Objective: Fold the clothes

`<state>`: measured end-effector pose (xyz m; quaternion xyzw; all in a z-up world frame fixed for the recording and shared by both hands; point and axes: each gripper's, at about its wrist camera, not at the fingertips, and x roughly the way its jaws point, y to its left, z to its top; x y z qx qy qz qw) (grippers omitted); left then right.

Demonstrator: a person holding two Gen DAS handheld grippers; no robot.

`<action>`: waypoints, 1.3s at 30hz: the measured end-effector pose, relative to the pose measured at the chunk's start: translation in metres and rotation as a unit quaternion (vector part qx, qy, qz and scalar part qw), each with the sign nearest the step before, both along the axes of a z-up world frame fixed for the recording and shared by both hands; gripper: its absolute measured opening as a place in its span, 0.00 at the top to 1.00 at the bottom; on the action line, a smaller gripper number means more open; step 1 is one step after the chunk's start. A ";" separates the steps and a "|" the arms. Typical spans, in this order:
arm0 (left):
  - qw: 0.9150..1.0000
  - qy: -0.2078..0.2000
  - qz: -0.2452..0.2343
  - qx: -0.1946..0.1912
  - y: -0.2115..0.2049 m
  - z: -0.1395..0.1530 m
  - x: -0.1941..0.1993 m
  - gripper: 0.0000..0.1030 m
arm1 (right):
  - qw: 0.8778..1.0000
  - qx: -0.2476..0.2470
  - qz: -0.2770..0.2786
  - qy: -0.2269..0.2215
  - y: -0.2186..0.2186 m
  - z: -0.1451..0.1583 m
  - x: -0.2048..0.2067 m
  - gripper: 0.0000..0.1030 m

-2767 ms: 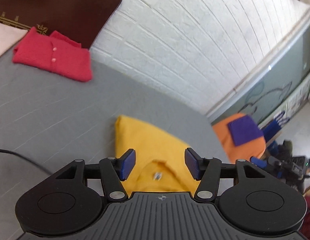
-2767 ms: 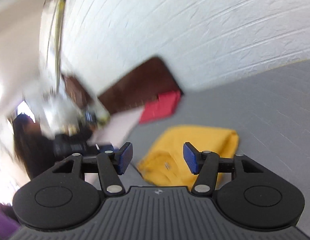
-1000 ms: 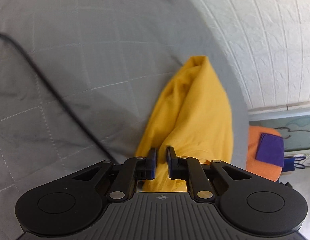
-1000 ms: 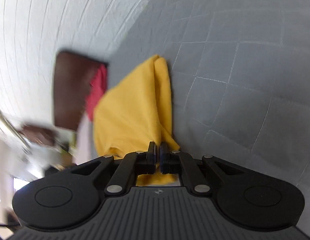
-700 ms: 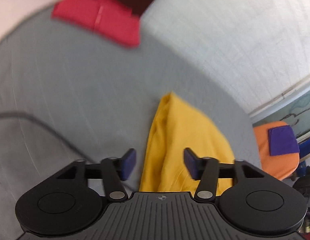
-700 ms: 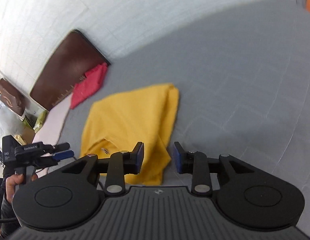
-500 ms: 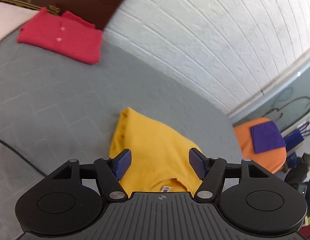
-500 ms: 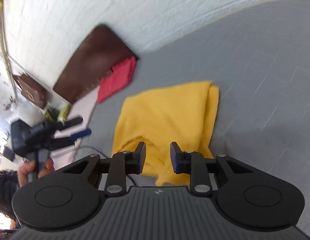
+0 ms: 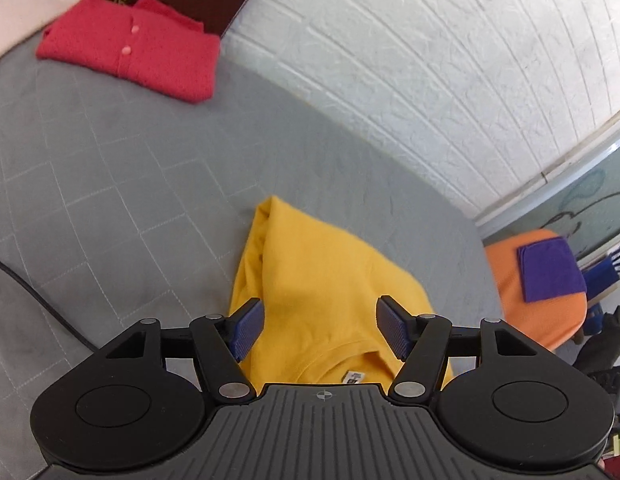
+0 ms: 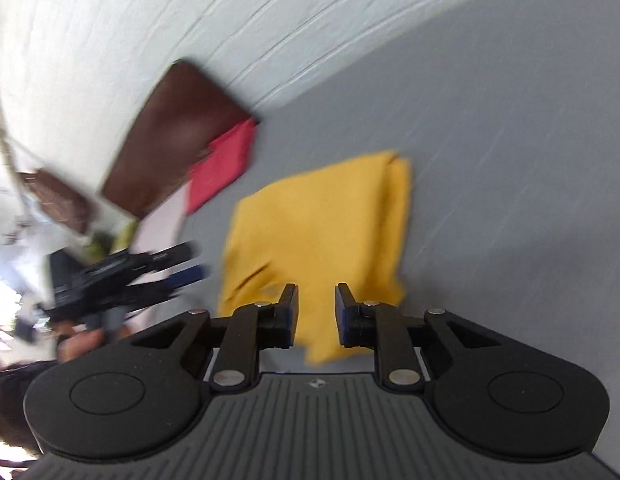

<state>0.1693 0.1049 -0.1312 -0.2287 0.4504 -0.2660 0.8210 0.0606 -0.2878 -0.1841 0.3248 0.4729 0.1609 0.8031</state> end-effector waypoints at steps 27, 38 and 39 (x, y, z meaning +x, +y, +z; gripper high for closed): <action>0.999 0.043 0.000 0.028 0.000 -0.034 0.007 0.23 | 0.993 0.098 -0.035 0.057 -0.018 -0.048 0.022 0.78; 1.000 -0.011 -0.029 0.005 -0.050 0.003 0.042 0.16 | 0.993 -0.064 0.002 -0.096 0.027 0.042 0.090 0.73; 1.000 -0.007 -0.024 0.019 -0.059 -0.005 0.050 0.15 | 0.995 -0.069 0.002 -0.078 0.033 0.029 0.107 0.73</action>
